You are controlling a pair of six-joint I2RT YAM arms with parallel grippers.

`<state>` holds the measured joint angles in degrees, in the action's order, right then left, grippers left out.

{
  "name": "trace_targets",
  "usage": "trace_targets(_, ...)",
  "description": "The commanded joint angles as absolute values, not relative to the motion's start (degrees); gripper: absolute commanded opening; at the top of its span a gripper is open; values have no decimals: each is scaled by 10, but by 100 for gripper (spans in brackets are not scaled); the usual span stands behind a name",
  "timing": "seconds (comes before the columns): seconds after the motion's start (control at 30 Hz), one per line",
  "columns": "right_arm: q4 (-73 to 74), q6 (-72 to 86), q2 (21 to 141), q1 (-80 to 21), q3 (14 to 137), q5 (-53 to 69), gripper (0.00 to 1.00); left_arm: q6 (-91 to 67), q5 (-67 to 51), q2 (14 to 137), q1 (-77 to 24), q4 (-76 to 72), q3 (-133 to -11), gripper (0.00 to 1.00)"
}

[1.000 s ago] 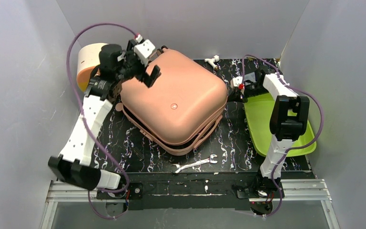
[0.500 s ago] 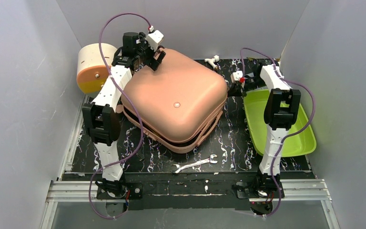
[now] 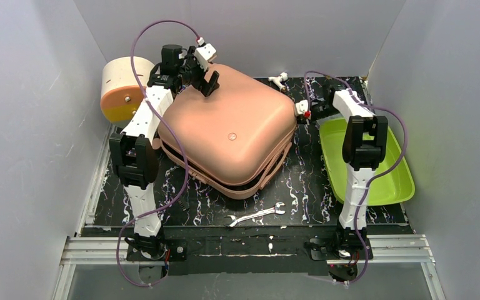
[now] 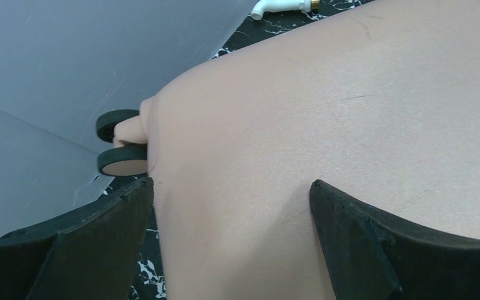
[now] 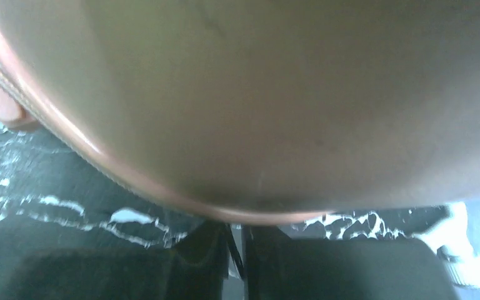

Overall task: Open, take out, and arrange the luggage
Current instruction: Adjust the luggage at the center of the board.

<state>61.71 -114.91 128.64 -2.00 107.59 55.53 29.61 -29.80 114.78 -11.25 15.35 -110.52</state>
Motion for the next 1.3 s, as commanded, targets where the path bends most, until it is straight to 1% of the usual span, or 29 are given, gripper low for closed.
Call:
trace_targets(0.0, 335, -1027, 1300, -71, 1071, 480, 17, 315, -328, 1159, -114, 246, -1063, 95)
trace_targets(0.07, 234, -907, 1294, -76, 1055, 462, 17, 318, -334, 1156, -114, 250, -1058, 95)
trace_targets(0.1, 178, -853, 1289, -76, 1044, 457, 19, 318, -337, 1155, -114, 252, -1056, 94)
trace_targets(0.13, 141, -808, 1281, -76, 1037, 455, 24, 318, -338, 1151, -114, 252, -1052, 94)
trace_targets(0.17, 125, -782, 1276, -75, 1034, 459, 26, 319, -340, 1149, -114, 252, -1050, 94)
trace_targets(0.27, 142, -749, 1264, -65, 1031, 518, 33, 317, -342, 1143, -114, 252, -1052, 95)
trace_targets(0.37, 194, -782, 1237, -63, 1005, 590, 48, 308, -339, 1141, -114, 252, -1063, 95)
trace_targets(0.4, 222, -804, 1226, -64, 996, 598, 55, 301, -339, 1140, -113, 248, -1067, 96)
trace_targets(0.47, 254, -801, 1203, -64, 978, 601, 64, 273, -337, 1134, -111, 233, -1072, 98)
trace_targets(0.57, 254, -692, 1160, -56, 938, 569, 70, 238, -345, 1116, -111, 223, -1082, 98)
trace_targets(0.7, 247, -577, 1082, -45, 837, 548, 74, 211, -359, 1070, -111, 213, -1078, 98)
trace_targets(0.77, 163, -427, 1040, -45, 770, 531, 78, 208, -358, 1043, -111, 215, -1071, 98)
trace_targets(0.87, 61, -200, 992, -48, 704, 482, 79, 202, -361, 983, -111, 220, -1043, 98)
trace_targets(0.97, 16, -56, 954, -60, 665, 390, 80, 211, -358, 913, -111, 231, -992, 98)
trace_targets(1.03, -46, 22, 923, -69, 623, 337, 79, 230, -341, 863, -111, 238, -944, 98)
trace_targets(1.1, -61, 60, 910, -78, 600, 299, 77, 253, -312, 817, -110, 255, -900, 98)
trace_targets(1.17, -32, 63, 910, -95, 599, 263, 75, 288, -281, 771, -111, 282, -853, 98)
trace_targets(1.27, -26, 62, 911, -120, 571, 224, 73, 328, -255, 689, -111, 288, -746, 98)
